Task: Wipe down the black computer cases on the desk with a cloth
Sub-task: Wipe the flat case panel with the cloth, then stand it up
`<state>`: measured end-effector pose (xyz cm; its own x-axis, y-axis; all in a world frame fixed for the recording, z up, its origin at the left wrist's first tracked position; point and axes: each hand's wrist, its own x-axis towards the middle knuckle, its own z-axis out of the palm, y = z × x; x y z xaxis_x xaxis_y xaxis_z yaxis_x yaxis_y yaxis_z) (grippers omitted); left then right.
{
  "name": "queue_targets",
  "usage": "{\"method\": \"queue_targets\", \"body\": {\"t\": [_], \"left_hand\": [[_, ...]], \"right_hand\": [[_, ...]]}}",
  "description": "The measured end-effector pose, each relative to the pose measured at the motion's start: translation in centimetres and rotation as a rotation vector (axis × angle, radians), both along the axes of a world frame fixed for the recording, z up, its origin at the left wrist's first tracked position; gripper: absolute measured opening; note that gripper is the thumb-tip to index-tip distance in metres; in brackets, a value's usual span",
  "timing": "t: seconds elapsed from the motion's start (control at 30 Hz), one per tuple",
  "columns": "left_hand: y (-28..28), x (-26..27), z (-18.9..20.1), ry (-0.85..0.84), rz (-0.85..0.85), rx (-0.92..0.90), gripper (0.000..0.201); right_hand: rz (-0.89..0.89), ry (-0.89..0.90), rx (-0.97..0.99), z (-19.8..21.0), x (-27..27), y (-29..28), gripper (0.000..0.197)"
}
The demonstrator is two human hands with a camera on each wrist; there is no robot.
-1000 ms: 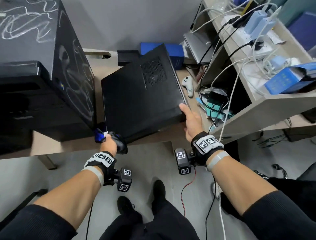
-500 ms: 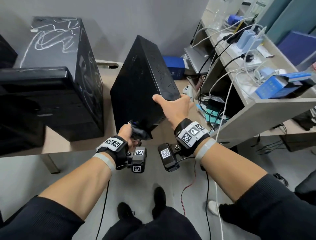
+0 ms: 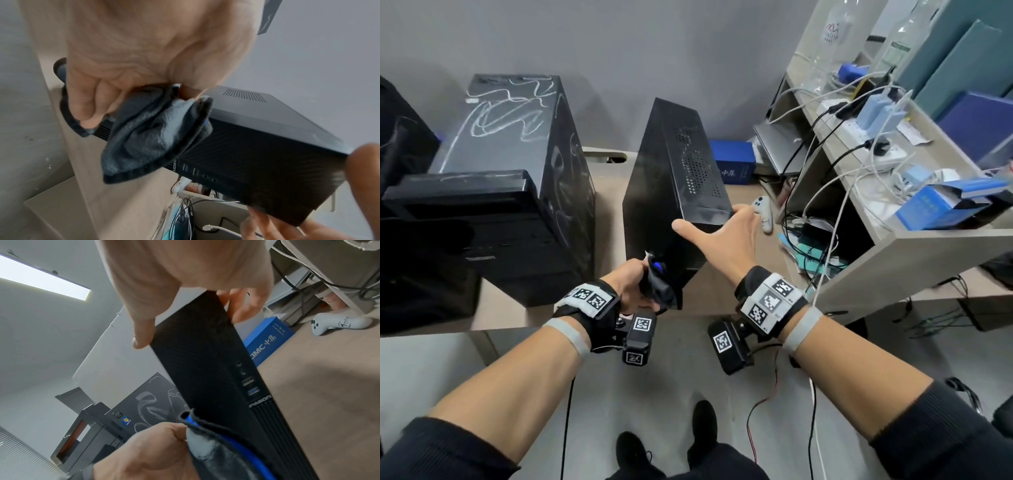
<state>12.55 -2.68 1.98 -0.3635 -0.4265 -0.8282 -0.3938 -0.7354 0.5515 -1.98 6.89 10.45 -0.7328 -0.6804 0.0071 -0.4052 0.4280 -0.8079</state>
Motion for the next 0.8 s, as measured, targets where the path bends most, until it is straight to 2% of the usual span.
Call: {"method": "queue_targets", "body": {"t": [0.13, 0.23, 0.27, 0.37, 0.47, 0.6, 0.7, 0.73, 0.8], "left_hand": [[-0.7, 0.6, 1.8, -0.052, -0.008, -0.073, 0.036], [-0.9, 1.5, 3.3, 0.034, 0.054, -0.102, 0.054], [-1.4, 1.6, 3.3, 0.067, 0.077, -0.104, 0.055], [-2.4, 2.0, 5.4, 0.203, 0.180, -0.208, 0.036], [-3.0, 2.0, 8.1, 0.367, 0.250, -0.302, 0.041], [-3.0, 2.2, 9.5, 0.392, 0.326, -0.485, 0.035], [-2.6, 2.4, 9.7, 0.337, 0.233, -0.719, 0.028], [-2.7, 2.5, 9.7, 0.308, 0.172, -0.807, 0.026], [-3.1, 2.8, 9.9, 0.252, 0.029, -0.940, 0.035]], "right_hand": [[0.135, -0.143, -0.116, -0.8, -0.6, 0.3, 0.070], [0.146, -0.218, -0.198, -1.2, -0.9, -0.5, 0.030], [0.155, -0.232, -0.216, -1.4, -1.1, -1.0, 0.024], [0.228, -0.305, -0.233, -2.1, -1.1, -2.6, 0.019], [0.316, -0.337, -0.223, -2.5, -0.9, -3.7, 0.019], [0.424, -0.427, -0.225, -2.4, -0.7, -4.6, 0.027], [0.478, -0.442, -0.197, -2.5, -1.0, -5.2, 0.020], [0.496, -0.441, -0.197, -2.6, -1.0, -5.5, 0.022], [0.538, -0.437, -0.200, -2.9, -0.9, -6.0, 0.035]]}}
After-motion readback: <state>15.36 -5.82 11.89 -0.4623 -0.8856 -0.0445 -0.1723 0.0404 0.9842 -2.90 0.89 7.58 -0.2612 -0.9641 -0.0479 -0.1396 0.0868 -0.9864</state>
